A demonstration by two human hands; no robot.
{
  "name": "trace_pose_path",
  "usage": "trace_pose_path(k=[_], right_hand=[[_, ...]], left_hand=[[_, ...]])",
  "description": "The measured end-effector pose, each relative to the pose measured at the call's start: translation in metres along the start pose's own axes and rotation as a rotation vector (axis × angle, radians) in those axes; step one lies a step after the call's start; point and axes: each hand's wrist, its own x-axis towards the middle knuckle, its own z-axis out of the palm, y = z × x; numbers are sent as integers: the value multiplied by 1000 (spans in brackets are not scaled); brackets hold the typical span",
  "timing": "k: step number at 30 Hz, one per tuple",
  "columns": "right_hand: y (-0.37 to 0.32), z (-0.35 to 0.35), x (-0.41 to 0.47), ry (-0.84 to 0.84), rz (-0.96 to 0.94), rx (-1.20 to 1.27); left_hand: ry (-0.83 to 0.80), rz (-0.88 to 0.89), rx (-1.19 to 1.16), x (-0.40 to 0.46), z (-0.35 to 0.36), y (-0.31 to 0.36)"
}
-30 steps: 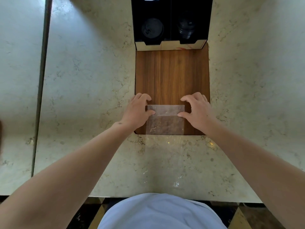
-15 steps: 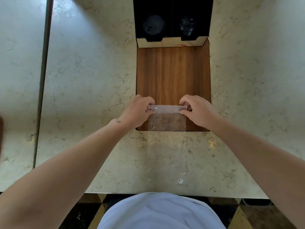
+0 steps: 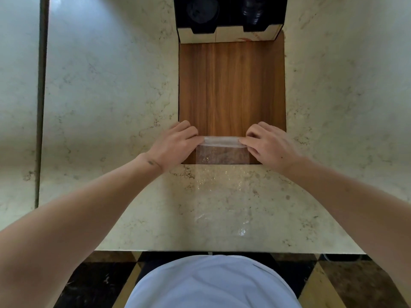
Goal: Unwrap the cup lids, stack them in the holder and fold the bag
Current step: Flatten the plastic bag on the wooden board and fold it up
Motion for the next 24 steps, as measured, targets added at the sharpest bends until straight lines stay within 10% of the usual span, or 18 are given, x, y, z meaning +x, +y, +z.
trace_pose_path(k=[11,24], right_hand=[[-1,7,-8,25,27,-23],[-18,17,-5,35,466,224]], left_hand=[[-122,-59,33,-25,0,8],[-5,-708,-338,-8,3,38]])
